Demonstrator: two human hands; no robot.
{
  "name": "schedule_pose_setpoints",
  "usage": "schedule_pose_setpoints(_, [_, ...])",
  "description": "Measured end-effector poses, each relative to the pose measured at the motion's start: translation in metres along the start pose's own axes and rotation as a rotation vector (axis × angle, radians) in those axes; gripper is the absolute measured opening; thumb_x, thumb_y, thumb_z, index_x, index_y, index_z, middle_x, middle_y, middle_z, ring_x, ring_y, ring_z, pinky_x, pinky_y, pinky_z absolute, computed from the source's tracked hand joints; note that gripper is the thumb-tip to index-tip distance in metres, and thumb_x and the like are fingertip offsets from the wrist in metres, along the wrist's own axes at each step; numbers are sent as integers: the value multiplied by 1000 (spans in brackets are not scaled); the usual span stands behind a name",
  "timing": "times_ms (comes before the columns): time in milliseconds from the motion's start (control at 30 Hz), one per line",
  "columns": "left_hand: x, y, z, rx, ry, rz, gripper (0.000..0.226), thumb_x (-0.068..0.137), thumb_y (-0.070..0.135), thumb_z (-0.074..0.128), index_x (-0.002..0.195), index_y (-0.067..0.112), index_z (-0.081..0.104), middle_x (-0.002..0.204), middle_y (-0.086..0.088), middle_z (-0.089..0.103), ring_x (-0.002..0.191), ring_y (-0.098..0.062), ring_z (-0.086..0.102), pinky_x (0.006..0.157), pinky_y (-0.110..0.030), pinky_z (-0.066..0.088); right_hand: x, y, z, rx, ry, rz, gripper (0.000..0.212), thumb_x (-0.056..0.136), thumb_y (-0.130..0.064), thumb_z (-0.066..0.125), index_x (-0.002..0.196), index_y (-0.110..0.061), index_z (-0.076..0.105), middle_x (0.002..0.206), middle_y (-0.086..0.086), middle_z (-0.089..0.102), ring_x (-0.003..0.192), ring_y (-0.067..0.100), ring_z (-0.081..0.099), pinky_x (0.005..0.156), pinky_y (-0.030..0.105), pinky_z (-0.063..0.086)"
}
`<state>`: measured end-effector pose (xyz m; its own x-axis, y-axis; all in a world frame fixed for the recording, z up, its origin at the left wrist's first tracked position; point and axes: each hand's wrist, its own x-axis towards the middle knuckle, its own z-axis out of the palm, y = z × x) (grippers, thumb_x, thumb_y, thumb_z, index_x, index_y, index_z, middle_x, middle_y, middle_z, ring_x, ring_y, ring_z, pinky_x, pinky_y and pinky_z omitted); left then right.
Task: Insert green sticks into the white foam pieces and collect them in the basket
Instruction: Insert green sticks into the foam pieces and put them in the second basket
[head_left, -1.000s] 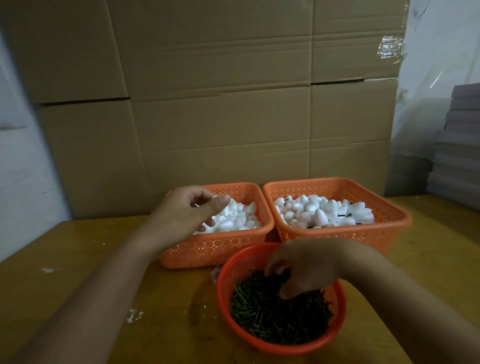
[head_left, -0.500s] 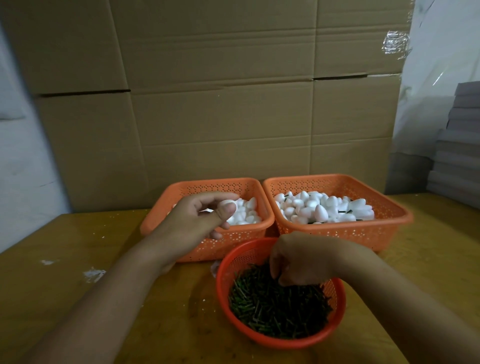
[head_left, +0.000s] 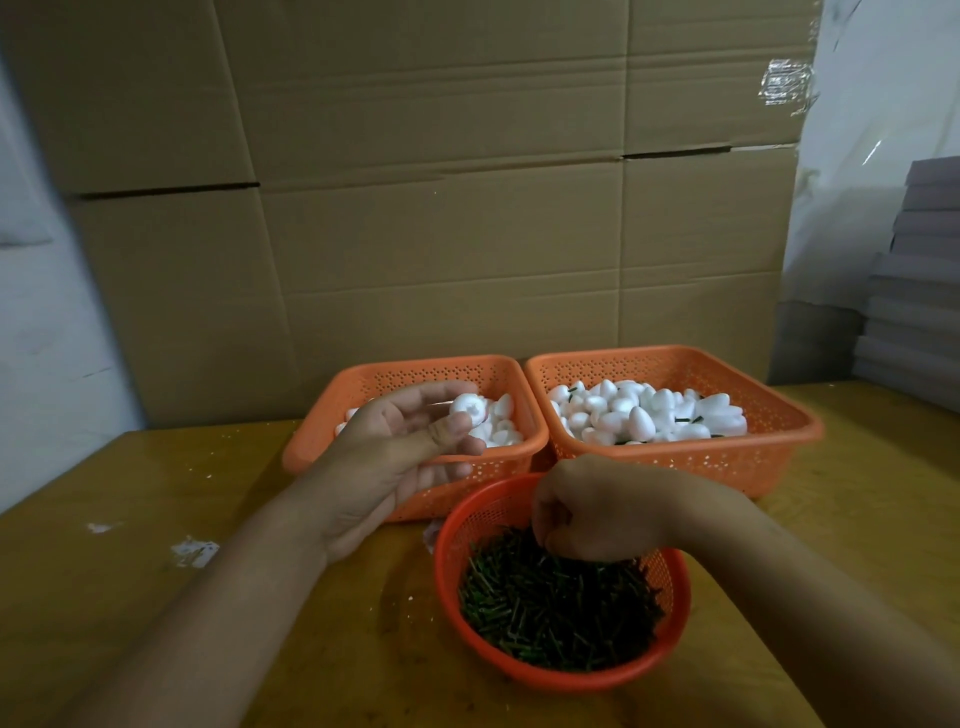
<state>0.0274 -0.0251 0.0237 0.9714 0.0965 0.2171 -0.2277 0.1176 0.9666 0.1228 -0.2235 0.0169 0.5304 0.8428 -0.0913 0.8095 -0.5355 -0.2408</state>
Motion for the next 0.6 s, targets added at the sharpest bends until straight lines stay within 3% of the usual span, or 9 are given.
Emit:
schedule_pose_setpoints(200, [-1, -2, 2, -8, 40, -20, 49, 68, 39, 86, 110, 17, 75, 95, -5, 73, 81, -16, 70, 69, -29, 58, 1, -3, -1, 39, 79, -33, 15, 88, -17, 60, 96, -18, 73, 91, -5, 72, 75, 6, 61, 62, 15, 45])
schedule_pose_setpoints(267, [-1, -2, 4, -1, 36, -21, 43, 70, 42, 86, 104, 17, 77, 89, -4, 72, 79, -15, 69, 68, -29, 58, 1, -5, -2, 73, 103, -43, 14, 87, -15, 61, 95, -16, 73, 85, -4, 72, 68, 3, 60, 58, 11, 43])
schedule_pose_setpoints(433, [-2, 0, 5, 48, -26, -14, 51, 60, 64, 85, 88, 22, 79, 84, -1, 69, 78, -13, 67, 70, -27, 57, 1, -8, -2, 138, 148, -66, 15, 87, -14, 65, 98, -20, 73, 72, -19, 60, 63, -11, 54, 60, 4, 40])
schedule_pose_setpoints(600, [-2, -1, 4, 6, 8, -28, 39, 70, 40, 81, 102, 18, 75, 94, -5, 74, 79, -14, 69, 68, -27, 57, 2, -6, -2, 157, 134, -56, 16, 88, -22, 72, 104, -23, 72, 82, -15, 64, 70, -6, 57, 62, 5, 41])
